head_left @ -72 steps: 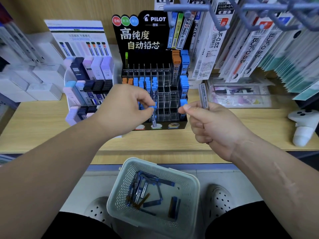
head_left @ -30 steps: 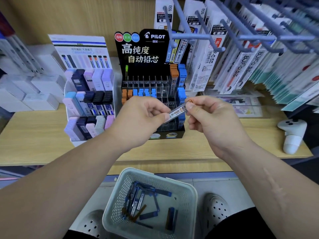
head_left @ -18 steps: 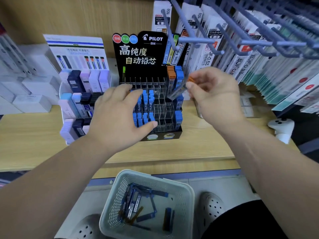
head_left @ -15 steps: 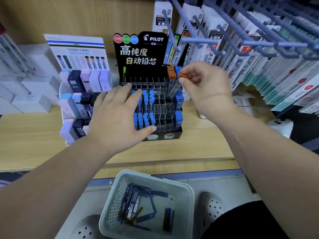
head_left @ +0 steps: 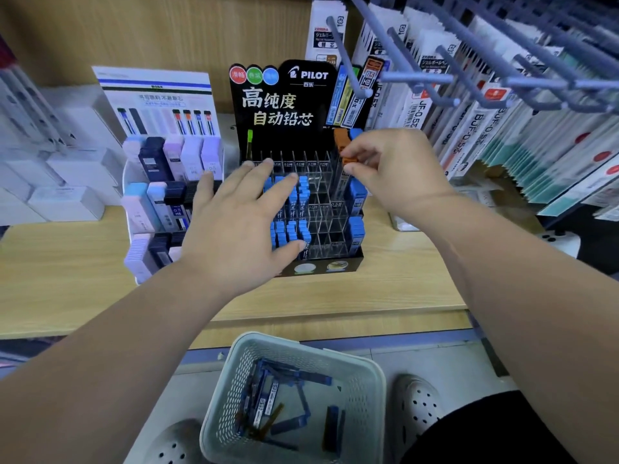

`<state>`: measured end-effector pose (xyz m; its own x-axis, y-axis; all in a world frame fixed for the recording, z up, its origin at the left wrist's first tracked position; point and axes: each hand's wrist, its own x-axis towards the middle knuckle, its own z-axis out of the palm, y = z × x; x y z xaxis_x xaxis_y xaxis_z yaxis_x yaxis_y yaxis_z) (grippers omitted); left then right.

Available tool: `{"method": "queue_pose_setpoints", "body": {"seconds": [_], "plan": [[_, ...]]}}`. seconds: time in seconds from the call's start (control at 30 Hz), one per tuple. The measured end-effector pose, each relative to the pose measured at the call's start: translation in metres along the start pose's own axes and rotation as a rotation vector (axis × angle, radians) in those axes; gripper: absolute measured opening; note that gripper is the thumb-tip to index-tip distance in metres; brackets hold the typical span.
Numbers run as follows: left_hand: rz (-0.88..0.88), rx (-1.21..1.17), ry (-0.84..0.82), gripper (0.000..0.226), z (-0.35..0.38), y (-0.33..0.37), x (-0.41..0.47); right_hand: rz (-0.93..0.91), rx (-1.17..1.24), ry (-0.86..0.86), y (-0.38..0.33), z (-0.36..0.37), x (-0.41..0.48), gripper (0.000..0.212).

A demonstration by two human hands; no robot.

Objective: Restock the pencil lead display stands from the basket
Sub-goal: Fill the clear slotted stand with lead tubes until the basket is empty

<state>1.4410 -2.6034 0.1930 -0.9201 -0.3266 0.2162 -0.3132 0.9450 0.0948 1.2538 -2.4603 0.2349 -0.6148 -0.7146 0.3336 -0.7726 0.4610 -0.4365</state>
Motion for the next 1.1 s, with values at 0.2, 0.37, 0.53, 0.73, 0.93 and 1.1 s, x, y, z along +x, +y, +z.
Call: {"method": "queue_pose_setpoints", "body": {"seconds": [0.2, 0.37, 0.53, 0.73, 0.93, 1.1], "plan": [[0.038, 0.045, -0.067, 0.084, 0.003, 0.008, 0.004, -0.033, -0.115, 0.028, 0.002, 0.013, -0.006, 0.014], [0.031, 0.077, -0.072, 0.083, 0.005, 0.009, 0.006, -0.061, -0.215, 0.026, -0.001, 0.018, -0.005, 0.005], [0.025, 0.057, -0.058, 0.081, 0.004, 0.009, 0.006, -0.037, -0.182, 0.015, 0.0, 0.014, -0.005, 0.01], [0.081, -0.044, 0.078, 0.064, -0.008, 0.0, -0.015, -0.106, -0.042, 0.163, -0.01, 0.0, -0.053, 0.018], [0.167, -0.097, 0.36, 0.03, -0.006, -0.028, -0.071, -0.212, 0.024, -0.073, -0.01, 0.045, -0.17, 0.006], [0.089, -0.25, 0.206, 0.019, 0.025, -0.028, -0.13, 0.239, 0.131, -0.558, 0.019, 0.116, -0.243, 0.017]]}}
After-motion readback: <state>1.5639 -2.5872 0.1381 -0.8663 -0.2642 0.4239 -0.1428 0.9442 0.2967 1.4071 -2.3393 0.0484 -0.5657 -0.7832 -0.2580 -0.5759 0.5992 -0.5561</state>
